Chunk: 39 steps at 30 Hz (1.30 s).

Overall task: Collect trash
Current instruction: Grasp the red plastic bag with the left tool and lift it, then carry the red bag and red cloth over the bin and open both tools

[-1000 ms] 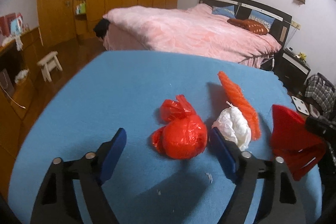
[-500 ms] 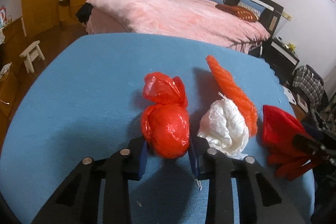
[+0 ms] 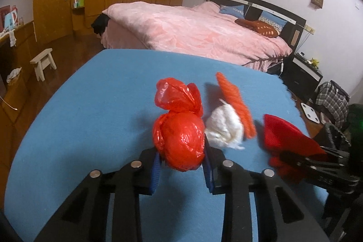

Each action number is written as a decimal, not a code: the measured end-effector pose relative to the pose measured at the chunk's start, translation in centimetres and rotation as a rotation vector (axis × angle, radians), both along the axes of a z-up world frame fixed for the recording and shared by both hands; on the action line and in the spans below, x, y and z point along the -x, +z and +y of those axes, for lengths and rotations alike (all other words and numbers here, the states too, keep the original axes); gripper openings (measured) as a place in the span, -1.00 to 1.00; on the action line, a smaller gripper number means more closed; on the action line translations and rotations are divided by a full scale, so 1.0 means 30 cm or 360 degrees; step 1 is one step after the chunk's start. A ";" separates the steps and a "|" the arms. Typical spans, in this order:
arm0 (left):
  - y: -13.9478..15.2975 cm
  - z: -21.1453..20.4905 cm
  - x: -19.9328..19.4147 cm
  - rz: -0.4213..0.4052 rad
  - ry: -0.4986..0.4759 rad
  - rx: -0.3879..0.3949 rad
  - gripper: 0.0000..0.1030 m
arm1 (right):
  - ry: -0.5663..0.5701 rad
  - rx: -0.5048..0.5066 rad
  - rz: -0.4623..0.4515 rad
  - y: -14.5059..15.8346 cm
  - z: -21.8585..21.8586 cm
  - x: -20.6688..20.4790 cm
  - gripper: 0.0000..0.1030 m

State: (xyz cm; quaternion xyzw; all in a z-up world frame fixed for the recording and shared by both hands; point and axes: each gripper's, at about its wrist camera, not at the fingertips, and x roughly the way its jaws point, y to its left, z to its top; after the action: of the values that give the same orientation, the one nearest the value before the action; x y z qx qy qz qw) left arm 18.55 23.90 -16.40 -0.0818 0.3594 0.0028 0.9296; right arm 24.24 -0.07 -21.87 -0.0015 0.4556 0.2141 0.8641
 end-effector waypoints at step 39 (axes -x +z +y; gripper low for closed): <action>0.348 -0.569 0.086 -0.0273 -0.0392 -0.0036 -0.40 | -0.0254 -0.0151 -0.0410 0.460 -0.481 0.237 -0.76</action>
State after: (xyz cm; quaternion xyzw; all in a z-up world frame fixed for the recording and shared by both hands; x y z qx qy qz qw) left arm 15.96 6.82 -5.95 -0.0265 0.2859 -0.1144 0.9510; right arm 17.13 -14.50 -8.07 0.0482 0.3290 0.1640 0.9287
